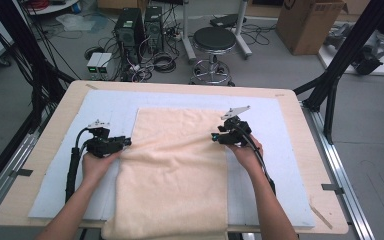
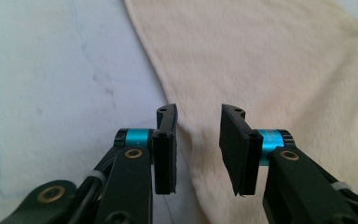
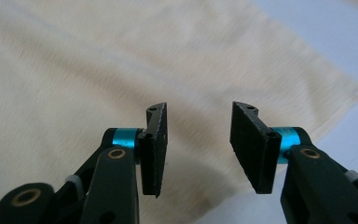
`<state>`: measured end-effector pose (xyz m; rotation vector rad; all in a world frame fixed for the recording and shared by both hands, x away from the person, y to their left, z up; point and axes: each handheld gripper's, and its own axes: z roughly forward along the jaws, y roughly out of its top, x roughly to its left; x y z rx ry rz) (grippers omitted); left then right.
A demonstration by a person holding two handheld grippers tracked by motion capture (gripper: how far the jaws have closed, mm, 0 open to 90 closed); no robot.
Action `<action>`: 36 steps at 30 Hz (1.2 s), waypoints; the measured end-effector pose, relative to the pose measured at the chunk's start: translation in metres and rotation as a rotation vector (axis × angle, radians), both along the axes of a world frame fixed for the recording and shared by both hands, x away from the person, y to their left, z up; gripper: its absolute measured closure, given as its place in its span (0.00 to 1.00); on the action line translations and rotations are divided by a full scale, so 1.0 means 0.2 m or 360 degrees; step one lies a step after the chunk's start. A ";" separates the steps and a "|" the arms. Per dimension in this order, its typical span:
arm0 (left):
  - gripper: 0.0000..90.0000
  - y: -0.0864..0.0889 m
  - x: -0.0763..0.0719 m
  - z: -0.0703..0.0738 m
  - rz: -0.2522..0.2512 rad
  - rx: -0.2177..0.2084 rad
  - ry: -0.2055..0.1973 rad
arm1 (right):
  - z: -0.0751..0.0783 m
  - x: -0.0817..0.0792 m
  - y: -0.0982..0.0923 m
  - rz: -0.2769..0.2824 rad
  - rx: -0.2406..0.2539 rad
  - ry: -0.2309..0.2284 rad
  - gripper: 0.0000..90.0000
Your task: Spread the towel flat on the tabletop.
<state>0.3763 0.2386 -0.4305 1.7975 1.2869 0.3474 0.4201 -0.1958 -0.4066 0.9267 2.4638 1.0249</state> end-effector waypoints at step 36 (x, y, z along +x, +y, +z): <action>0.76 -0.05 0.32 -0.02 0.0122 0.0132 0.0056 | -0.09 0.34 -0.02 -0.0320 0.0092 0.0176 0.66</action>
